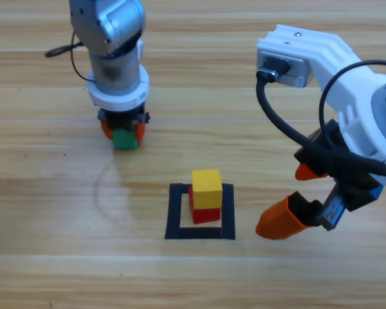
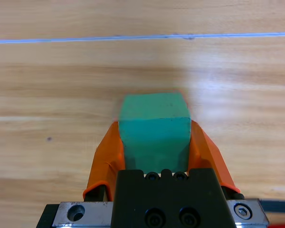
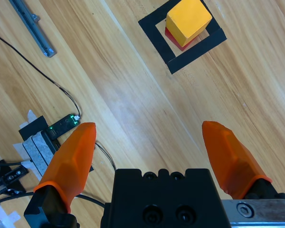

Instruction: Stack the blocks in the rectangular block: red at the bottom, yellow in the middle, green on top

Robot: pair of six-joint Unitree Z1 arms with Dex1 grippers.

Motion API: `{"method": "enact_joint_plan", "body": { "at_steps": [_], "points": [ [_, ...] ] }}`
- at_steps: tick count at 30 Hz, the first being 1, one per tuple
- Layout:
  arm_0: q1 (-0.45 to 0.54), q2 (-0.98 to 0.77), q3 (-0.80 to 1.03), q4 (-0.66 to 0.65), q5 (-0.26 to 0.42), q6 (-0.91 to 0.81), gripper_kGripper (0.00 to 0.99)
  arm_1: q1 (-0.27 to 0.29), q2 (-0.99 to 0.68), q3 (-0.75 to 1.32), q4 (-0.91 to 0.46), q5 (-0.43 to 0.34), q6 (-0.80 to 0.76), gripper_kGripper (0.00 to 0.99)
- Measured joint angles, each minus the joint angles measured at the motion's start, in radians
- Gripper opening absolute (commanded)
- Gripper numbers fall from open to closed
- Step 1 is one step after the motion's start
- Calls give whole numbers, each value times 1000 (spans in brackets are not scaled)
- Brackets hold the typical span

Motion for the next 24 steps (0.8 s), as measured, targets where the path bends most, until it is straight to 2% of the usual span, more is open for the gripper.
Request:
{"method": "enact_joint_plan", "body": {
  "at_steps": [4,8,11,17,24],
  "points": [
    [-4,-81,-33,69,4,34,3,0,0,0,0,0,0,990],
    [-34,-157,-300,264,-8,72,0,0,0,0,0,0,0,990],
    [-89,-208,-389,322,-18,103,0,0,0,0,0,0,0,990],
    [-235,-208,-393,337,-31,84,0,0,-6,6,0,0,0,990],
    [-354,-191,-393,382,-15,-103,0,0,-10,20,0,0,0,990]
  ]
}}
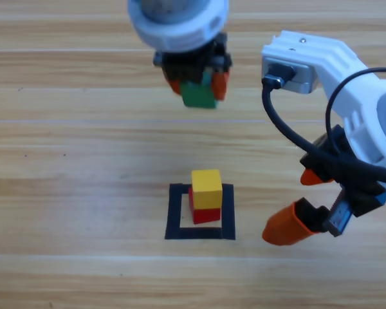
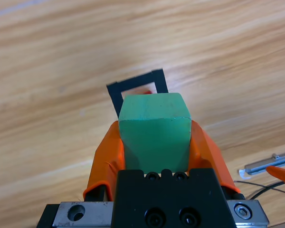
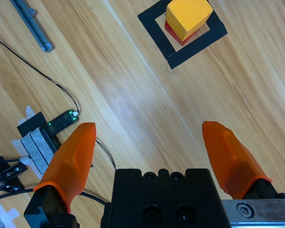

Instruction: Stack the blocks in the rectangular block: red at the bottom, yellow in the middle, green on top

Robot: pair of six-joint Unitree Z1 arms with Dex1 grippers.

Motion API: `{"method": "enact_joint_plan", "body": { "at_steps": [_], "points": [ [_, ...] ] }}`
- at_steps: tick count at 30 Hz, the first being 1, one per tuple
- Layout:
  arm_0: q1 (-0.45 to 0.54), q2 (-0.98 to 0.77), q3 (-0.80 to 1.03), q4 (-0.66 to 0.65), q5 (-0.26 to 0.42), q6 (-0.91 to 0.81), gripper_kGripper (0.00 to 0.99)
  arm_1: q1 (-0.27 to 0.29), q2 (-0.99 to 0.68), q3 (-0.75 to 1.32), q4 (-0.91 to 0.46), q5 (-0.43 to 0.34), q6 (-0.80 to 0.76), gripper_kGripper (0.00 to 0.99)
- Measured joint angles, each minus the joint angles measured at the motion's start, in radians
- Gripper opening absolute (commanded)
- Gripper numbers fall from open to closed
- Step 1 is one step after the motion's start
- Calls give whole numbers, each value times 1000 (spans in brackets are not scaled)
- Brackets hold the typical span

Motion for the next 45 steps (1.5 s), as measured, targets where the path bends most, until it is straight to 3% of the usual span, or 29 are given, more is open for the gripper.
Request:
{"method": "enact_joint_plan", "body": {
  "at_steps": [15,45],
  "points": [
    [-66,71,12,110,25,-383,2,0,-89,25,0,0,0,990],
    [-85,171,-4,110,-15,-433,3,0,-90,28,0,0,0,990]
  ]
}}
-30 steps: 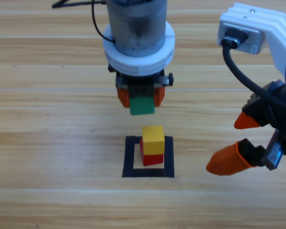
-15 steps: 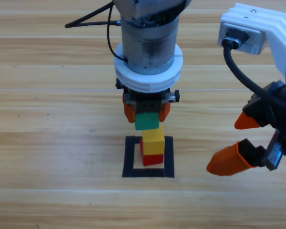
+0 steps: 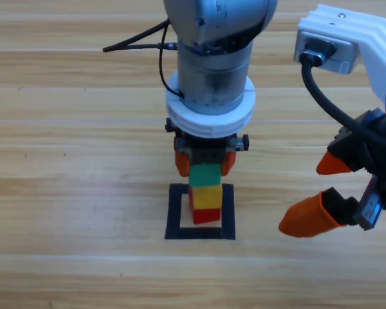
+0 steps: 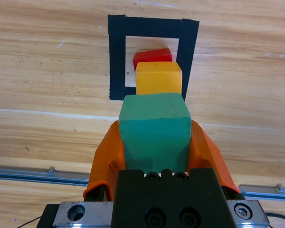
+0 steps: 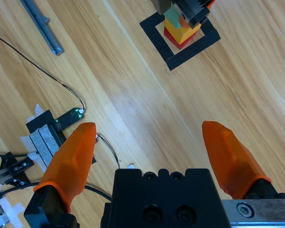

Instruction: Stack the blocks in the rectangular block: red at the bottom, yellow in the middle, green on top

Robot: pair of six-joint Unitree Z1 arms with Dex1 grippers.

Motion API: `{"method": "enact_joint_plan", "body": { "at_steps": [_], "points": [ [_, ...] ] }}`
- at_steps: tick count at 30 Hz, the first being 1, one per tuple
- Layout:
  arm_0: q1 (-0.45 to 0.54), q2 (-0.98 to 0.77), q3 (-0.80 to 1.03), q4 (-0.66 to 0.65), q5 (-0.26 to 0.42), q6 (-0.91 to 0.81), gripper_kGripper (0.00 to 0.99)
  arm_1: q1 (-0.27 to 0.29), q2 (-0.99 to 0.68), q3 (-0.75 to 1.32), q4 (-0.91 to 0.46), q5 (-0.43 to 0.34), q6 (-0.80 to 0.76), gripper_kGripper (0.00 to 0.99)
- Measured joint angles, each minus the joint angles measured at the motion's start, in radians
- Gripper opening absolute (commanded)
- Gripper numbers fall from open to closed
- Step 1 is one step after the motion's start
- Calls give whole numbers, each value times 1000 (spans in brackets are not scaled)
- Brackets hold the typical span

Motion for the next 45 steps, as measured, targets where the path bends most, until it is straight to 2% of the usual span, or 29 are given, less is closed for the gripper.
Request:
{"method": "enact_joint_plan", "body": {
  "at_steps": [45],
  "points": [
    [-5,23,-33,0,-23,-27,15,0,0,0,0,0,0,990]
  ]
}}
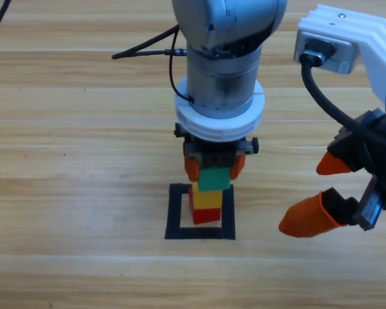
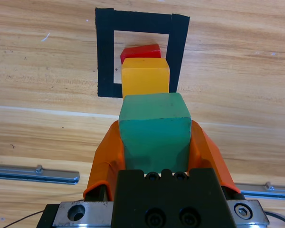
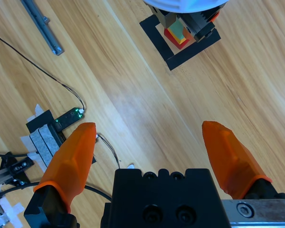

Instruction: Stack the blocks in the rectangular block: red at the bottom, yellow in the middle, green on top

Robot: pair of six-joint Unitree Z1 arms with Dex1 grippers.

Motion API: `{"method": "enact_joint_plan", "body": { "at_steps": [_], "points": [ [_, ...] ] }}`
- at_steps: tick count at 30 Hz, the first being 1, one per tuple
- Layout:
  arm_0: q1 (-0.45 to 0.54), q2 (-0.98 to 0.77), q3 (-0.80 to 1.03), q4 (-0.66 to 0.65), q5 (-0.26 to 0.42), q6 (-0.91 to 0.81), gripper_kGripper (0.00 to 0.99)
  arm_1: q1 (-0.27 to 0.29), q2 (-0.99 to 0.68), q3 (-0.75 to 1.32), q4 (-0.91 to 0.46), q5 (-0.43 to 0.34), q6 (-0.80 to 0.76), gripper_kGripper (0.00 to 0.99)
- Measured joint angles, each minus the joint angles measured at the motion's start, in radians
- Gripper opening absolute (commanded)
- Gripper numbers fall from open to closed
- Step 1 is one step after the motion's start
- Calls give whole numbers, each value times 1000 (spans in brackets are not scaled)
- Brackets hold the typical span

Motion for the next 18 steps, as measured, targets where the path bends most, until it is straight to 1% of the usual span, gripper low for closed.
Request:
{"method": "enact_joint_plan", "body": {
  "at_steps": [18],
  "points": [
    [15,0,0,0,-8,-12,15,0,0,0,0,0,0,990]
  ]
}}
